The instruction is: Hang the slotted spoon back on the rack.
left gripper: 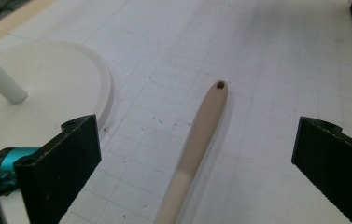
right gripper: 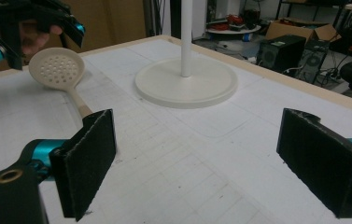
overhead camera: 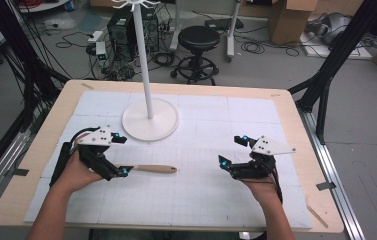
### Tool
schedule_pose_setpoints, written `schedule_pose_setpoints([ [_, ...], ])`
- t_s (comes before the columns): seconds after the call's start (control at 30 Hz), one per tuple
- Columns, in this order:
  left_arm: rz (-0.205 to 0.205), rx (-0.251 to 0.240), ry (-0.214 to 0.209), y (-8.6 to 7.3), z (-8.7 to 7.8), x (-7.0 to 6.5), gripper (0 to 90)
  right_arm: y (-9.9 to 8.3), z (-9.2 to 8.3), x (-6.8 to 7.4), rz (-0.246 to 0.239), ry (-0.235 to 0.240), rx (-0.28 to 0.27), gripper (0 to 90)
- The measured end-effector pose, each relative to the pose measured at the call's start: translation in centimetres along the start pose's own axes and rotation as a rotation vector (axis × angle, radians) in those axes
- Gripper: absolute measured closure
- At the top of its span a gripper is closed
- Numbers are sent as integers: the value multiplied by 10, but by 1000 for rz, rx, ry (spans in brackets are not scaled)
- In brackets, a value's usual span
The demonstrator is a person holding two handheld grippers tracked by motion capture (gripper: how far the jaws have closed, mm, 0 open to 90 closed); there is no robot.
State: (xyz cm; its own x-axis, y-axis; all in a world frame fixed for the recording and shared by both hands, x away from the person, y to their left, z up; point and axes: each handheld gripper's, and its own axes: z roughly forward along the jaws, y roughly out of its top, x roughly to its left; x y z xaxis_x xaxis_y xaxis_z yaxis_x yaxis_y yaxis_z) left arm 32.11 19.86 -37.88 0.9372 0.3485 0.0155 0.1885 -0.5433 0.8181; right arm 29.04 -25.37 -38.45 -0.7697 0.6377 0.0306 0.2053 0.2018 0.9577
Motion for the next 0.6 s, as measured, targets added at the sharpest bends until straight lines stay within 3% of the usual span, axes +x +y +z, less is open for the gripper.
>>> schedule_pose_setpoints([
  [0.13, 5, 85, -14, 3, 15, 4, 50, 0, 0, 0, -1, 0, -1, 114],
  [0.23, 10, 161, -44, -1, 26, 6, 160, 0, 0, 0, 1, -1, 0, 114],
  [0.4, 31, 262, -33, -4, 40, 7, 273, -1, 3, 0, -2, 2, 12, 114],
  [0.43, 31, 262, -33, -4, 40, 7, 275, -1, 3, 0, -2, 2, 12, 114],
  [0.57, 56, 375, -37, -1, 47, 8, 352, -1, 5, 1, -10, 3, 18, 114],
  [0.6, 59, 384, -40, 0, 49, 7, 379, -1, 5, 1, -9, 4, 22, 114],
])
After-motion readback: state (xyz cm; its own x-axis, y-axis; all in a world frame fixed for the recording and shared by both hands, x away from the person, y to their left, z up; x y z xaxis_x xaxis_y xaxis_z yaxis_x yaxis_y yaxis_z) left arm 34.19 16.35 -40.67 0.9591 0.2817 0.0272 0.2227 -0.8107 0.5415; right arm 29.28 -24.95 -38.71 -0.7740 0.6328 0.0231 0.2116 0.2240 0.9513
